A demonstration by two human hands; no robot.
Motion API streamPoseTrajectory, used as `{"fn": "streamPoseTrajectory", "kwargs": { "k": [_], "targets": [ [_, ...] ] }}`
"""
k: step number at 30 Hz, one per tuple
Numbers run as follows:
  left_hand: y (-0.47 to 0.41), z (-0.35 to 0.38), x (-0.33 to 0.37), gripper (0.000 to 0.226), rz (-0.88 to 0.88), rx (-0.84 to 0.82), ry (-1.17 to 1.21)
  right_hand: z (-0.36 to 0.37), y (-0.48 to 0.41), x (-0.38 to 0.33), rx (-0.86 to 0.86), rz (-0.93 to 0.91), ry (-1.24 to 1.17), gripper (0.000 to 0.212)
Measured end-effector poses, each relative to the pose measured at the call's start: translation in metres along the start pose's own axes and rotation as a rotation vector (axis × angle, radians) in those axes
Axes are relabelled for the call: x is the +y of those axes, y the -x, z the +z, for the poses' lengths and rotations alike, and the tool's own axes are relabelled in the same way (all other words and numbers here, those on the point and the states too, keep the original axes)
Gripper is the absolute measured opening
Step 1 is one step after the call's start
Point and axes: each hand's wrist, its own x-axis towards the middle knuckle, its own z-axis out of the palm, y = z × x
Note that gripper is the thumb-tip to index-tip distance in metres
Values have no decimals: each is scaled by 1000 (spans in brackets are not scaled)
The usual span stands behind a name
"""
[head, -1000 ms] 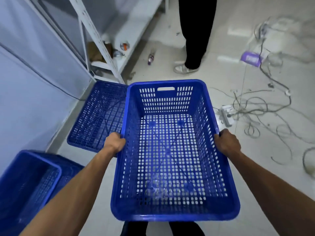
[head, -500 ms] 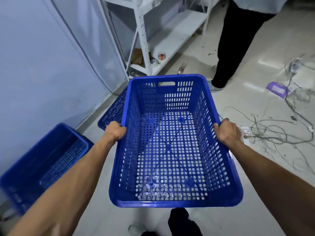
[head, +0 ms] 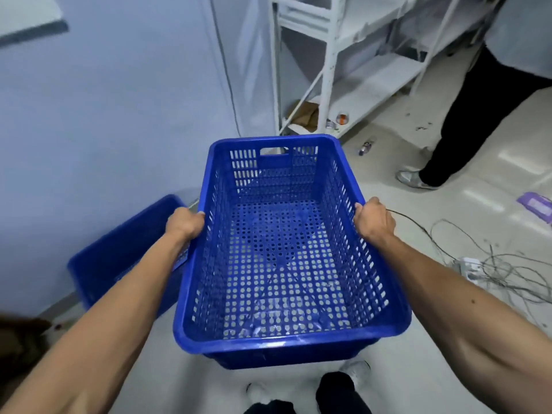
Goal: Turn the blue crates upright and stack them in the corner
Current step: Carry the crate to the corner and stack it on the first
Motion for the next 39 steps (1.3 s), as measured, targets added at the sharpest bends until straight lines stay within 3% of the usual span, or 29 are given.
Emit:
{"fn": "streamPoseTrajectory", "kwargs": {
  "k": [8, 15, 19, 24, 29, 35, 39],
  "targets": [
    [11, -91, -113, 24, -175, 98, 153, 34, 52, -128, -44, -215, 16, 39],
    [7, -137, -194, 17, -350, 208, 357, 74, 75, -227, -103, -375, 48, 41],
    [-9, -145, -231, 19, -446, 240, 339, 108, 76, -285, -127, -476, 60, 40],
    [-37, -145, -265, 43, -598, 273, 270, 168, 58, -353, -213, -572, 85, 35],
    [-71, -146, -283, 42, -704, 196, 190, 235, 29, -425, -319, -731, 207, 40],
    [-104, -132, -316, 43, -895, 158, 282, 297, 16, -506, -406, -909, 378, 36],
    [-124, -117, -343, 27, -971, 162, 362, 336, 22, -560, -431, -979, 479, 26]
  ]
}}
